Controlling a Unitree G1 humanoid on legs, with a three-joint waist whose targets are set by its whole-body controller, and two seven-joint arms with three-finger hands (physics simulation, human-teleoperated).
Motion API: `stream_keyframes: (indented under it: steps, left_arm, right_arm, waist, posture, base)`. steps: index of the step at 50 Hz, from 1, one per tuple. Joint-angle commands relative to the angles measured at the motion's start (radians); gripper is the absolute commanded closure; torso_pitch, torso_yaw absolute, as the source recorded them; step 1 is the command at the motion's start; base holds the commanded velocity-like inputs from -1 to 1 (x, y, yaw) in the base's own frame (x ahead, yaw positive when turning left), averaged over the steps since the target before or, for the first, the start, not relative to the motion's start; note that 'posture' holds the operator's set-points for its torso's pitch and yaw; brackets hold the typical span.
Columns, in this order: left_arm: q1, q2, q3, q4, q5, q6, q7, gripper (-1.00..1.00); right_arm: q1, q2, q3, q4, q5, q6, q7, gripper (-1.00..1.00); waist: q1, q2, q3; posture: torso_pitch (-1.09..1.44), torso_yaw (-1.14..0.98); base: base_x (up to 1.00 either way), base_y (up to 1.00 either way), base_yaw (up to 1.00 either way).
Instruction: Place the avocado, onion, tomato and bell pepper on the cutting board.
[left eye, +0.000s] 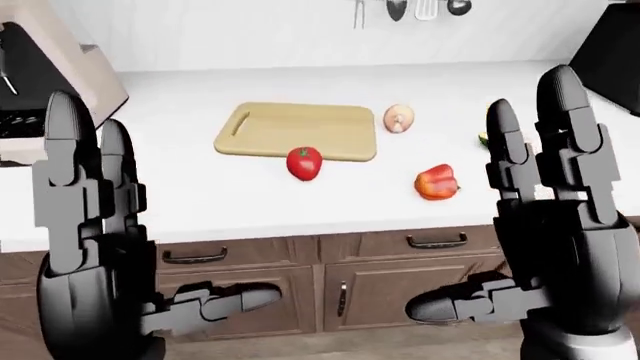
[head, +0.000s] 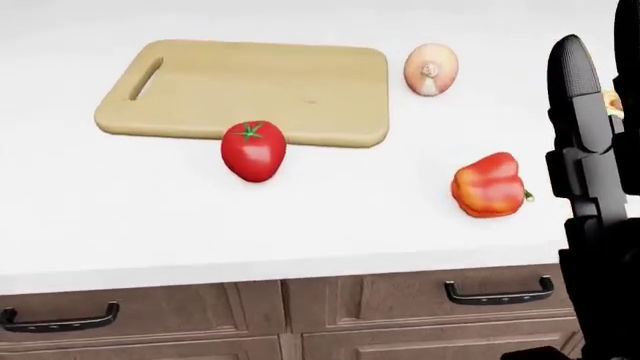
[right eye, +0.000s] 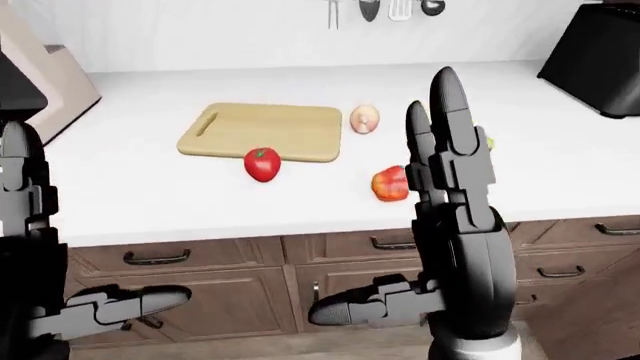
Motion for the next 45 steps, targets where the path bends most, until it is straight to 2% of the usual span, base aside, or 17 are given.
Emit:
stream_keyframes:
  steps: [1,2,3,5,9,11,14,16,17,18,22,24,26,29,30,33,45]
  left_arm:
    - [-0.004,-0.001,0.001,-0.016,0.008,-0.008,0.002,-1.0]
    - [-0.002,-0.004,0.0,-0.016,0.008,-0.011,0.0,-1.0]
    - [-0.002,-0.005,0.0,-0.016,0.01,-0.014,-0.002,-1.0]
    - [-0.003,-0.008,-0.002,-0.016,0.012,-0.011,-0.004,-1.0]
    - [-0.004,-0.011,-0.003,-0.016,0.017,-0.013,-0.008,-1.0]
    - [-0.001,-0.014,-0.005,-0.016,0.019,-0.016,-0.01,-1.0]
    - [-0.002,-0.016,-0.004,-0.016,0.019,-0.015,-0.012,-1.0]
    - [0.002,-0.018,-0.004,-0.016,0.019,-0.021,-0.014,-1.0]
    - [0.004,-0.018,-0.005,-0.016,0.019,-0.022,-0.014,-1.0]
    - [0.004,-0.019,-0.006,-0.016,0.019,-0.023,-0.015,-1.0]
    - [0.004,-0.021,-0.005,-0.016,0.019,-0.024,-0.017,-1.0]
    - [0.002,-0.022,-0.006,-0.016,0.021,-0.023,-0.018,-1.0]
    - [0.001,-0.023,-0.007,-0.016,0.023,-0.022,-0.02,-1.0]
    - [-0.001,-0.022,-0.003,-0.016,0.018,-0.021,-0.02,-1.0]
    - [-0.001,-0.021,-0.003,-0.016,0.018,-0.022,-0.019,-1.0]
    - [-0.001,-0.02,-0.008,-0.016,0.021,-0.02,-0.019,-1.0]
    - [0.01,-0.022,-0.01,-0.016,0.024,-0.031,-0.022,-1.0]
  right_arm:
    - [-0.008,0.003,0.002,-0.015,-0.005,-0.01,0.003,-1.0]
    - [-0.007,0.005,0.004,-0.015,-0.009,-0.01,0.005,-1.0]
    - [-0.006,0.008,0.003,-0.015,-0.009,-0.011,0.008,-1.0]
    - [-0.006,0.015,0.001,-0.015,-0.013,-0.009,0.011,-1.0]
    - [-0.01,0.024,0.001,-0.015,-0.019,0.001,0.02,-1.0]
    - [-0.011,0.027,-0.003,-0.015,-0.026,0.007,0.015,-1.0]
    - [-0.016,0.032,-0.008,-0.015,-0.021,0.006,0.016,-1.0]
    - [-0.015,0.032,-0.008,-0.015,-0.023,0.01,0.017,-1.0]
    - [-0.015,0.03,-0.01,-0.015,-0.018,0.011,0.017,-1.0]
    - [-0.016,0.028,-0.008,-0.015,-0.02,0.014,0.017,-1.0]
    - [-0.017,0.027,-0.005,-0.015,-0.019,0.017,0.018,-1.0]
    - [-0.019,0.024,-0.007,-0.015,-0.016,0.019,0.017,-1.0]
    - [-0.02,0.025,-0.004,-0.015,-0.02,0.02,0.017,-1.0]
    - [-0.023,0.029,-0.001,-0.015,-0.025,0.024,0.02,-1.0]
    - [-0.023,0.029,-0.002,-0.015,-0.025,0.024,0.02,-1.0]
    - [-0.024,0.033,0.011,-0.015,-0.033,0.026,0.028,-1.0]
    - [-0.026,0.05,0.007,-0.015,-0.042,0.033,0.046,-1.0]
  waist:
    - [0.004,0.011,-0.012]
    - [0.009,0.048,-0.029]
    - [0.021,0.032,-0.028]
    - [0.031,0.031,-0.004]
    - [0.043,0.01,-0.016]
    - [0.047,-0.007,-0.007]
    - [0.049,-0.03,-0.019]
    - [0.048,-0.073,-0.02]
    - [0.055,-0.093,-0.036]
    - [0.052,-0.058,-0.016]
    - [0.039,-0.085,-0.018]
    - [0.036,-0.08,-0.014]
    - [0.034,-0.064,-0.01]
    - [0.033,-0.014,-0.01]
    - [0.028,-0.048,-0.018]
    - [0.036,-0.052,-0.041]
    - [0.039,-0.06,-0.052]
  posture:
    - [0.0,0.0]
    - [0.0,0.0]
    - [0.0,0.0]
    - [0.0,0.0]
    - [0.0,0.0]
    - [0.0,0.0]
    - [0.0,0.0]
    - [0.0,0.0]
    - [0.0,0.0]
    - [0.0,0.0]
    - [0.0,0.0]
    - [0.0,0.0]
    - [0.0,0.0]
    - [0.0,0.0]
    - [0.0,0.0]
    - [0.0,0.0]
    - [0.0,0.0]
  base:
    - [0.34,0.05,0.0]
    - [0.35,0.05,0.0]
    - [0.36,0.05,0.0]
    - [0.35,0.07,0.0]
    - [0.35,0.06,0.0]
    - [0.29,0.03,0.0]
    - [0.0,0.0,0.0]
    - [0.0,0.0,0.0]
    - [0.0,0.0,0.0]
    - [0.0,0.0,0.0]
    - [0.0,0.0,0.0]
    - [0.0,0.0,0.0]
    - [0.0,0.0,0.0]
    - [0.0,0.0,0.0]
    - [0.0,0.0,0.0]
    - [0.0,0.0,0.0]
    - [0.0,0.0,0.0]
